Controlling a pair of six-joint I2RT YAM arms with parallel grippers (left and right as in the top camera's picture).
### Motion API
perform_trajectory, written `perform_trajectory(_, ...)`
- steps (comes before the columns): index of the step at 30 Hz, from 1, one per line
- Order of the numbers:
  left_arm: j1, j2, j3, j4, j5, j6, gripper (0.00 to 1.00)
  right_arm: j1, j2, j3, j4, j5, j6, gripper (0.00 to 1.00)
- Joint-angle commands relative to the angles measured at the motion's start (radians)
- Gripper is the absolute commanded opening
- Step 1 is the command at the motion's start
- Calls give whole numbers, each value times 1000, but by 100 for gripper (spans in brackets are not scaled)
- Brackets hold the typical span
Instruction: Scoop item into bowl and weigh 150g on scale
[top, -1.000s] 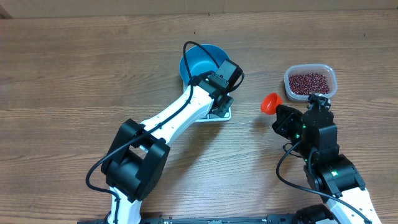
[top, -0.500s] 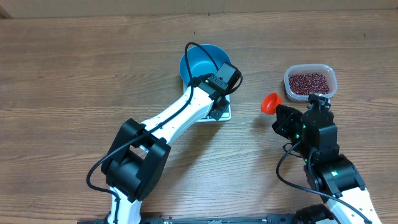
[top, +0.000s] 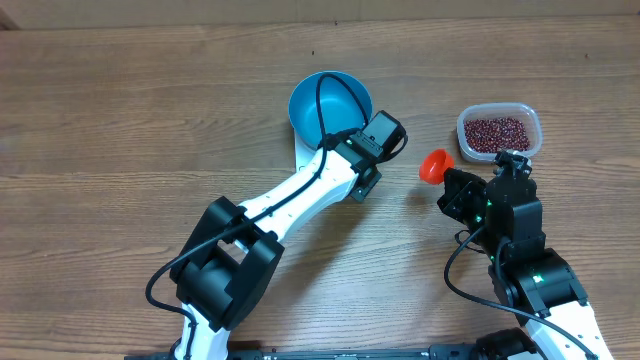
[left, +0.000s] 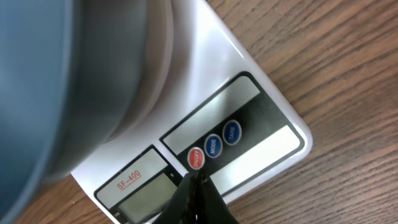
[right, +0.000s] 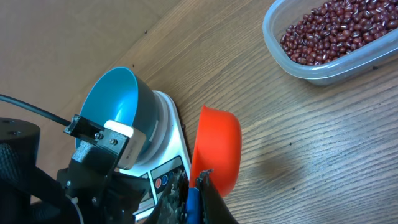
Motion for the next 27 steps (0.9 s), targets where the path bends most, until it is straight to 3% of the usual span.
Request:
perform_trajectory(1,-2,14,-52,29,-42,-22,5,4,-3,24,8,13,2,4)
perform_trajectory(27,6,14,-117,177,-44,-18,4,4,-2,24,9,13,3,4)
